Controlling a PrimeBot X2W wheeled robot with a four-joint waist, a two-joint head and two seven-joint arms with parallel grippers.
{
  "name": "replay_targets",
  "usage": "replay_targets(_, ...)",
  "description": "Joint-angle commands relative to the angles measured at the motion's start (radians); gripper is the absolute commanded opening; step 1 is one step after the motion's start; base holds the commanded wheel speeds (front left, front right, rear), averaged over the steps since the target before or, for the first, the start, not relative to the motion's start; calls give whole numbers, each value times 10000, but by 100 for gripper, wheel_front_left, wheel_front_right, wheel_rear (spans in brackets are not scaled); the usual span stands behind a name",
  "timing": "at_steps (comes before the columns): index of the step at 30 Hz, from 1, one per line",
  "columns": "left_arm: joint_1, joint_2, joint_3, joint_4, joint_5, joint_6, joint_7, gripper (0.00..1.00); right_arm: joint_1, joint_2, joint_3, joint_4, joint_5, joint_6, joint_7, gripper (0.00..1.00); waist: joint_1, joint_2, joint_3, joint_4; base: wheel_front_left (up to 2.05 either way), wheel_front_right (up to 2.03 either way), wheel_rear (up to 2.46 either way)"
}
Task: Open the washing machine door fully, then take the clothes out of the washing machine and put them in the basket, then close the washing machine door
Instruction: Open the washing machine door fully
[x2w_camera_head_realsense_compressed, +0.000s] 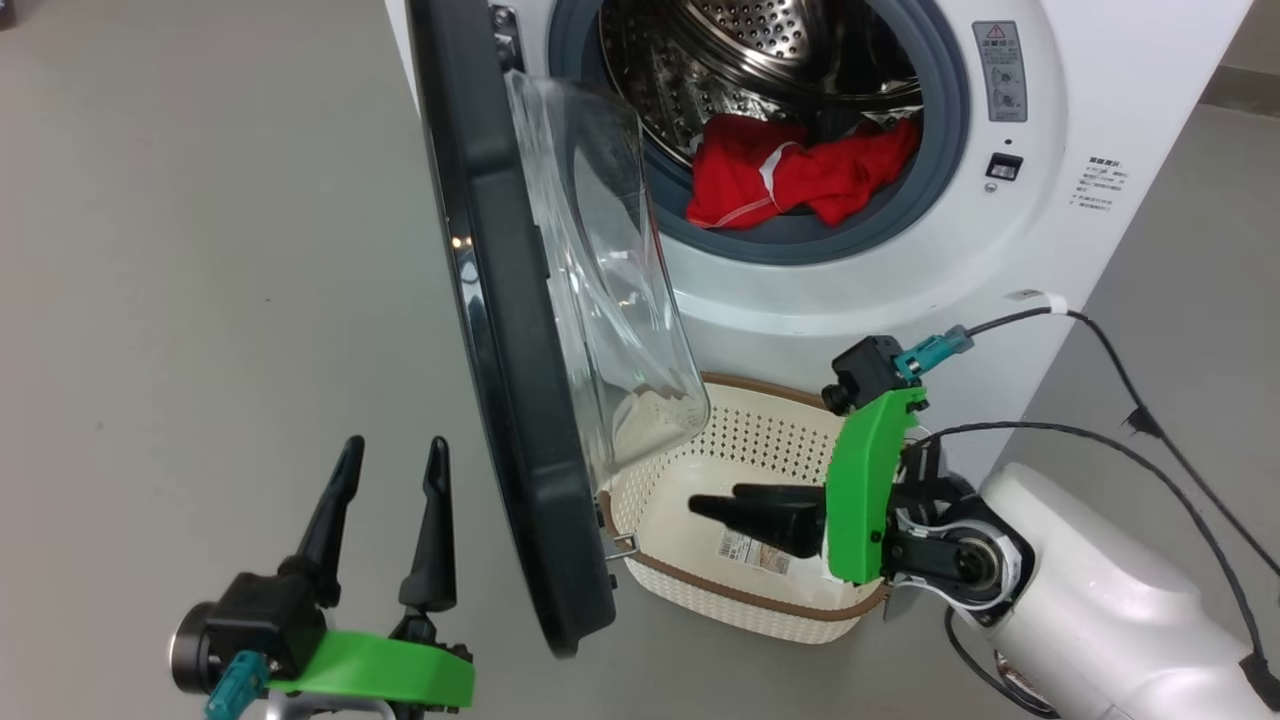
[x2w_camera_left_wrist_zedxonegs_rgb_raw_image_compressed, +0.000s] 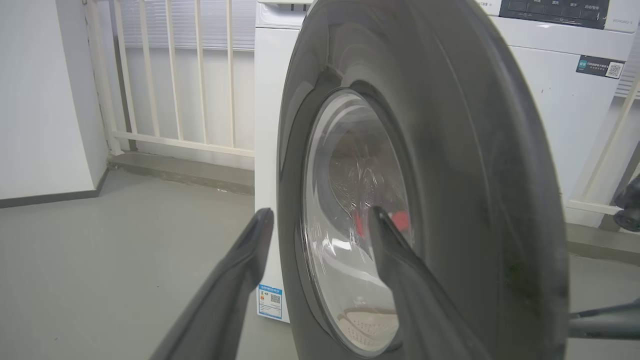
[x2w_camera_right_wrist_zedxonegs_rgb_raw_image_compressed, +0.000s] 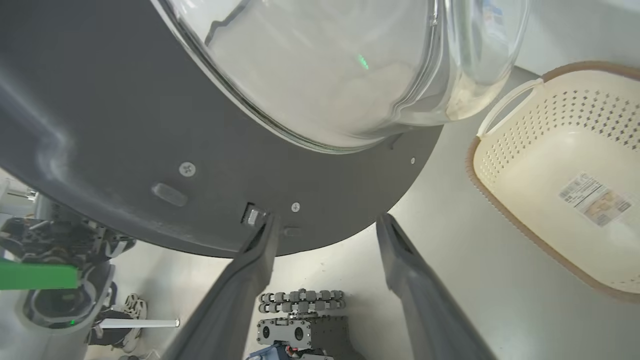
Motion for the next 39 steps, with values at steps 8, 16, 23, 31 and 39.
replay_targets(8, -19, 148, 472, -234, 163, 0, -49, 100, -410, -568, 947, 986, -3124, 6, -3097, 100, 0, 0, -28, -209, 0, 0, 0)
replay_targets(16, 68, 148, 554, -236, 243, 60, -49, 100, -782, 216, 173, 3489, -5849, 6, -6272, 100, 0, 0, -67, -352, 0, 0, 0)
replay_targets(23, 135, 147, 645, -283, 260, 163, -49, 100, -850, 1325, -1293, 4885, -7706, 6, -8256, 100, 0, 0, -93, -459, 0, 0, 0)
replay_targets(31, 216, 146, 731, -350, 271, 205, -49, 100, 356, 1654, -3661, 3008, -10186, 6, -8323, 100, 0, 0, -194, -535, 0, 0, 0)
replay_targets(39, 412, 146, 705, -485, 334, 272, -49, 100, 1982, 1905, -4942, 958, -11612, 6, -8325, 100, 0, 0, -375, -562, 0, 0, 0)
